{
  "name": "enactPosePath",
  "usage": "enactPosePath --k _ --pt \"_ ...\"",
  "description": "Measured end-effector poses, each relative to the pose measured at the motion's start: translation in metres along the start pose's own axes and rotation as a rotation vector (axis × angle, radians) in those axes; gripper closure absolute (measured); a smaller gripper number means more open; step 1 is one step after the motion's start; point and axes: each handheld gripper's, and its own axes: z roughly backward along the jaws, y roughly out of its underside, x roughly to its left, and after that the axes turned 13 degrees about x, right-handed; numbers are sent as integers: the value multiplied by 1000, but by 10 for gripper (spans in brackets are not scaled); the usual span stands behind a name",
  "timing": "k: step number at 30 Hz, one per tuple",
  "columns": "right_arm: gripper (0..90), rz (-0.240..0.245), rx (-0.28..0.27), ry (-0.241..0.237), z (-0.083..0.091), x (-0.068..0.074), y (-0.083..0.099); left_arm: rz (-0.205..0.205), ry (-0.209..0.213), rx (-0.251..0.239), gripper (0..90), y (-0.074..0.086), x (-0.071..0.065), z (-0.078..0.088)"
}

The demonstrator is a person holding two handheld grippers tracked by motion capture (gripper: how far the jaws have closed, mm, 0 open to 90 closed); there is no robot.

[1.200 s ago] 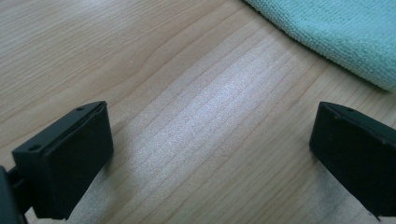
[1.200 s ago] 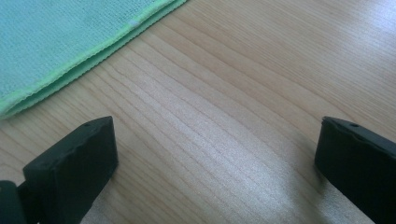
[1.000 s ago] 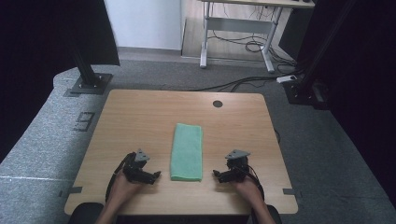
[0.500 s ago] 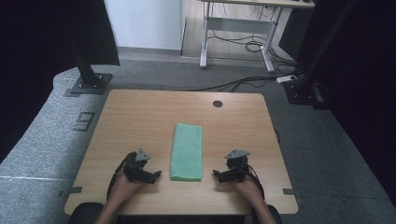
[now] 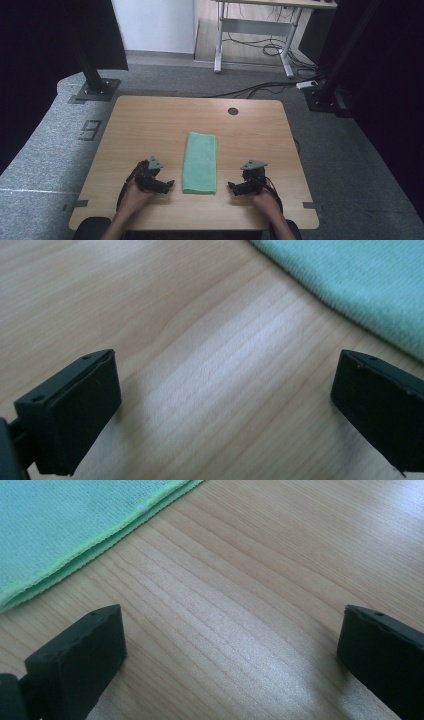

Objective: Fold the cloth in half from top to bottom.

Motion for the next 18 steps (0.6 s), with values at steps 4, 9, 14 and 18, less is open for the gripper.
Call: enactPosePath --k 4,9,14,18 --pt "0 -1 0 1 0 0 0 -6 11 -21 0 -10 0 2" --pt "0 -3 0 2 0 0 0 1 24 -34 0 -19 2 4" --pt "0 -5 0 2 0 0 0 13 38 -41 0 -34 7 0" --pt "0 -8 0 5 0 1 0 27 39 -54 1 -46 11 -4"
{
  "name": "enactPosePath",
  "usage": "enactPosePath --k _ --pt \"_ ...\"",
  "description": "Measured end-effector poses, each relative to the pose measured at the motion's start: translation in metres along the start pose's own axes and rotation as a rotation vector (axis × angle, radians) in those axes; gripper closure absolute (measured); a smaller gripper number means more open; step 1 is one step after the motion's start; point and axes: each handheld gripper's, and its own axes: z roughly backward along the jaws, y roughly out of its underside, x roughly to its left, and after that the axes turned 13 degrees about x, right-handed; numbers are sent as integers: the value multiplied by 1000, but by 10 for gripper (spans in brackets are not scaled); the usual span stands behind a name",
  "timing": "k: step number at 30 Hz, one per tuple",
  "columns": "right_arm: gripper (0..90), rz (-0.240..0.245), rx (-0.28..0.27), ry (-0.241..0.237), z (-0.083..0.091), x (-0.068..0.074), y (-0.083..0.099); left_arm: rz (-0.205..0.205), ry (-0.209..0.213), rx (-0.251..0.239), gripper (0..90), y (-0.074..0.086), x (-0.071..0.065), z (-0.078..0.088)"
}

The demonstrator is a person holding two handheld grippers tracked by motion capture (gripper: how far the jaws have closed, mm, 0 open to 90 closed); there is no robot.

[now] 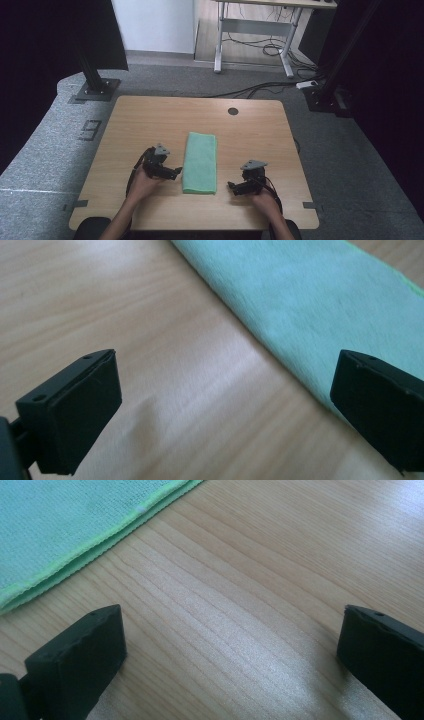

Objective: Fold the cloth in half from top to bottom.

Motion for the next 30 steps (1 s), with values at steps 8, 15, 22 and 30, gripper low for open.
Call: enactPosePath --k 8,15,22,30 --pt "0 -3 0 2 0 0 0 19 -1 -22 2 -21 3 -12" --pt "0 -6 0 2 0 0 0 23 -21 -1 2 -27 4 -31" --pt "3 -18 29 15 0 4 -7 10 -50 41 2 -25 4 -42" --pt "4 -12 -20 -32 -3 14 -30 29 -33 43 1 -24 6 -43"
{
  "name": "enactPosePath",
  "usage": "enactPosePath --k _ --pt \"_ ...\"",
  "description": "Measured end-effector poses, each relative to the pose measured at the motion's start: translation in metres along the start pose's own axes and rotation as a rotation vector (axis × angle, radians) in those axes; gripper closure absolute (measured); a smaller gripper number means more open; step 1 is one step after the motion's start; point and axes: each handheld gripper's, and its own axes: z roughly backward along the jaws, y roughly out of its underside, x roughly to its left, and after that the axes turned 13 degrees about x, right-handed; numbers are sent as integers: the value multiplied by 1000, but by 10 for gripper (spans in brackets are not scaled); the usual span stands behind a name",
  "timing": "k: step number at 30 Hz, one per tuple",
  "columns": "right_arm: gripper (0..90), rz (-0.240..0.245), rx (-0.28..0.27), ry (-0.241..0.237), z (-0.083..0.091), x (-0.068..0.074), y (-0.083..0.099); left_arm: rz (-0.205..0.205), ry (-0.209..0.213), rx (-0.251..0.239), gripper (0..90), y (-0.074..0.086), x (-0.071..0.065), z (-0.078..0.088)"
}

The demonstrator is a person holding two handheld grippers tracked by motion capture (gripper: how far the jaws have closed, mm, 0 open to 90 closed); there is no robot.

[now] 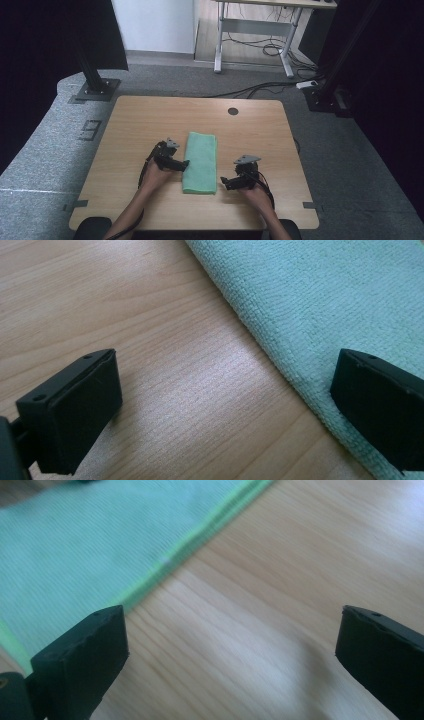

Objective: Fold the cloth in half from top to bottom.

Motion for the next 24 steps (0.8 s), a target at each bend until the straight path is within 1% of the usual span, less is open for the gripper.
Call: enactPosePath --k 4,6,8,10,12,15,18,24 --pt "3 20 -4 -11 -7 8 -12 4 -3 1 2 0 0 0" --pt "3 33 -2 -8 -12 12 -18 6 -4 -1 2 0 -1 0" --pt "3 42 9 -4 -17 15 -22 7 -5 -1 2 1 -1 0" --pt "3 58 29 14 -22 17 -23 5 -5 1 2 2 -1 1" --pt "3 74 45 21 -25 19 -22 6 -5 0 2 3 -2 1" --pt "4 57 43 4 -25 19 -19 2 -4 1 2 5 -3 2" --pt "5 51 45 -6 -24 21 -16 -4 -1 1 2 8 -5 4" --pt "5 71 51 -16 -19 29 -9 -18 5 2 3 18 -12 9"
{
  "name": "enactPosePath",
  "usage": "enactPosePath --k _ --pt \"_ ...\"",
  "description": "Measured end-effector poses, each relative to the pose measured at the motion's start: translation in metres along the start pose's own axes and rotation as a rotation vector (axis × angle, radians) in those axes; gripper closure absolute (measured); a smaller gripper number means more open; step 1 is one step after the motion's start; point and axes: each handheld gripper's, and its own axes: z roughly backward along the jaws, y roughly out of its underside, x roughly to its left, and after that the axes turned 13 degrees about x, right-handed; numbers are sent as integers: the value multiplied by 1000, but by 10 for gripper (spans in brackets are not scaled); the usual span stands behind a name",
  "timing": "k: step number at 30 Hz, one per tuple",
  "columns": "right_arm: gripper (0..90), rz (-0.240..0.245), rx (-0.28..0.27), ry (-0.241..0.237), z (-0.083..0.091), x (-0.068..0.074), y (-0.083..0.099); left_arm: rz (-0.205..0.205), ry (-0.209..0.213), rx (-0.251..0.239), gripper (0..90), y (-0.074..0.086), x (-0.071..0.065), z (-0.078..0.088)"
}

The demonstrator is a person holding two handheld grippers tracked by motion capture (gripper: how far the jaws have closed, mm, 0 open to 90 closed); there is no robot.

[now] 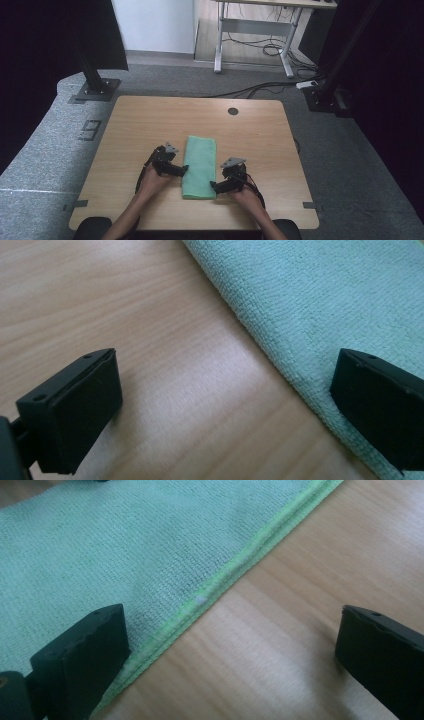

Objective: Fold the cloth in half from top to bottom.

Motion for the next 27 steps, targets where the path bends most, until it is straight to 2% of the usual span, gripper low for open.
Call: enactPosePath --k 16,19,22,27 --pt "6 24 0 -15 14 23 24 -36 17 2 3 25 -23 13" --pt "23 30 7 -20 15 23 24 -33 16 0 5 25 -23 13" --pt "44 37 24 -45 16 20 21 -32 16 0 4 25 -23 13" --pt "50 27 14 -54 19 9 14 -32 17 1 4 25 -23 13"
